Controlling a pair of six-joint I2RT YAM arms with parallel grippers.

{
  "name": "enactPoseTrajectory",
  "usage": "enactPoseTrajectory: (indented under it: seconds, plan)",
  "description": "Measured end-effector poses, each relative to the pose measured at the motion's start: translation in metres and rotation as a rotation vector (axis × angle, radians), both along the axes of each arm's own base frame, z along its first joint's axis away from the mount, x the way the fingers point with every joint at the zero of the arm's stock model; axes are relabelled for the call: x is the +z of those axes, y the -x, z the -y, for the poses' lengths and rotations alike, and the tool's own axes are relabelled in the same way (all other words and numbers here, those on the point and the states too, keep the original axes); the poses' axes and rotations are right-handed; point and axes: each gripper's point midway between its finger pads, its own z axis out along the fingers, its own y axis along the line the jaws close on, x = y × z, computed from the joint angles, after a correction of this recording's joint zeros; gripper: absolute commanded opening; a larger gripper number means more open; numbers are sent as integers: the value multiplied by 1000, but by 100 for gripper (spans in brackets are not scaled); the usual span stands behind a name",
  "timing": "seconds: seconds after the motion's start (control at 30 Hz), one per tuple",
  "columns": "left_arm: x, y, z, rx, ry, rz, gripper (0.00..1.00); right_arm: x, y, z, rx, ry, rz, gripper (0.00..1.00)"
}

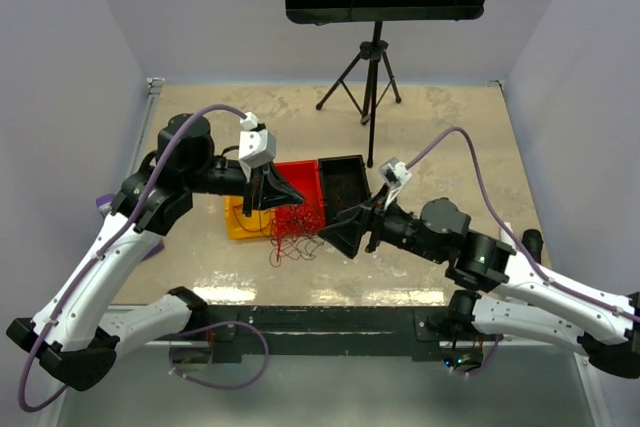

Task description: Untangle the cables

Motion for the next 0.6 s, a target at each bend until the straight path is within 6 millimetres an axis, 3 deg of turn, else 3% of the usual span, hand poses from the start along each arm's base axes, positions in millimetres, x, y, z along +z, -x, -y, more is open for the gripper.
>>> enactPoseTrajectory:
  seconds: [0.13,0.23,0.4,0.6]
  plan:
    - [8,2,-1,-5,10,19,0,-28,1,-13,46,77,-15,74]
    - [12,0,-1,11,16,28,0,-39,1,-13,49,99,-19,69]
    - [25,-6,-1,65,56,48,0,-33,2,-12,37,69,2,77]
    - [35,-7,2,70,88,46,0,-30,6,-24,63,27,32,78]
